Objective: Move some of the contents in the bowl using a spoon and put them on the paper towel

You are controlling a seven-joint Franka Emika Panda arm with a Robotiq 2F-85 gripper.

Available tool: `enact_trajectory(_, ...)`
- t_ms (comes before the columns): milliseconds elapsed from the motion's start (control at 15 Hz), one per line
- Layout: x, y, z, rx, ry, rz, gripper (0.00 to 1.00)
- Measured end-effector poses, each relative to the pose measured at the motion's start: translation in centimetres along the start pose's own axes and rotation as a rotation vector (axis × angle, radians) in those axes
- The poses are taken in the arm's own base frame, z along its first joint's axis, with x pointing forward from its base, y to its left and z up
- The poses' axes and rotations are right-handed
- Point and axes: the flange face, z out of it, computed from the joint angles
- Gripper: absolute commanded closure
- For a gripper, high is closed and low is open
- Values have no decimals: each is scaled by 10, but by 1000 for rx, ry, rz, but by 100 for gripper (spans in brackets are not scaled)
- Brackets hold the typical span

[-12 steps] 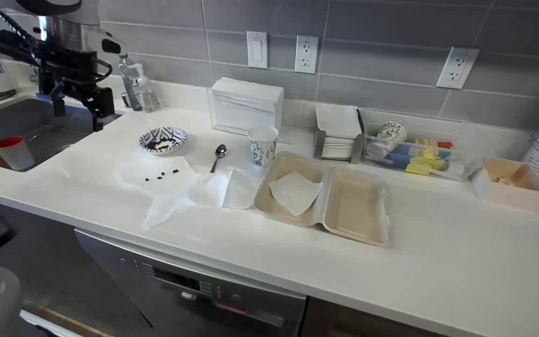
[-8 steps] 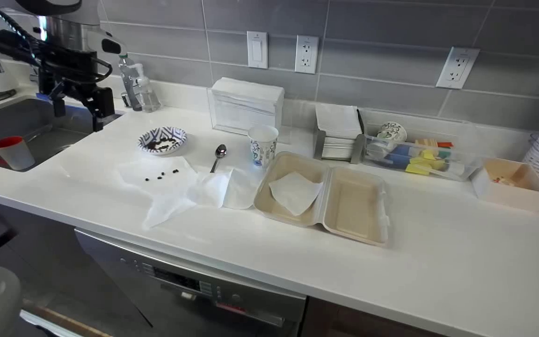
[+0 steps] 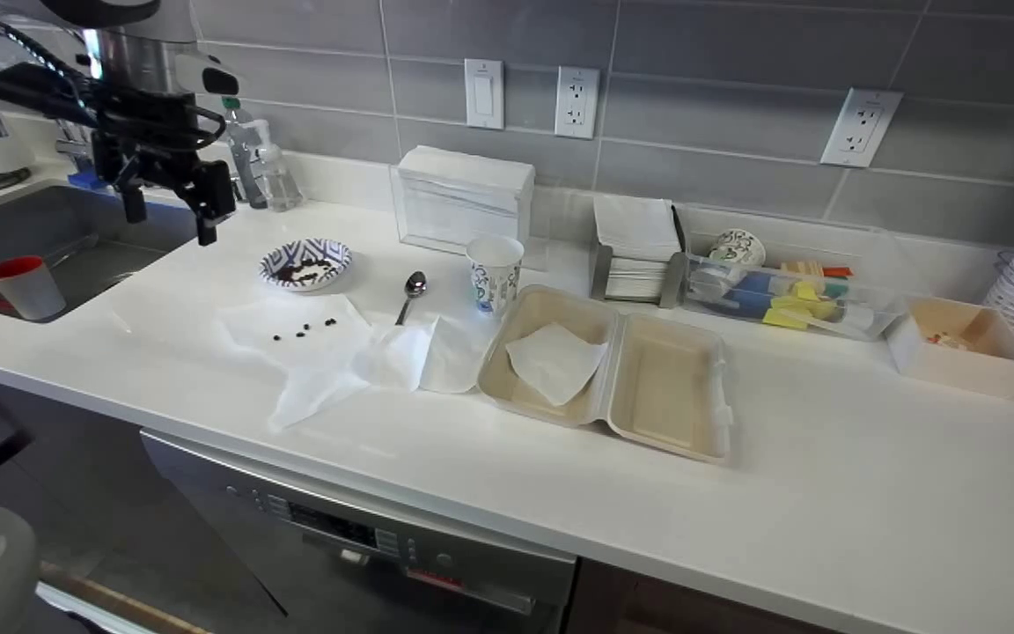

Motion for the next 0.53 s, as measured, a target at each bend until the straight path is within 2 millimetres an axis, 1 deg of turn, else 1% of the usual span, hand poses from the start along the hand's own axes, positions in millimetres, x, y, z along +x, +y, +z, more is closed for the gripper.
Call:
enact_trajectory(133, 6, 18, -5, -75, 42, -3, 0)
enact_trajectory(267, 16, 41, -13, -144, 103, -1, 0)
enact_trajectory(400, 25, 66, -19, -184, 157, -8, 0)
enact_trajectory(533, 34, 89, -20, -205, 195, -46, 0)
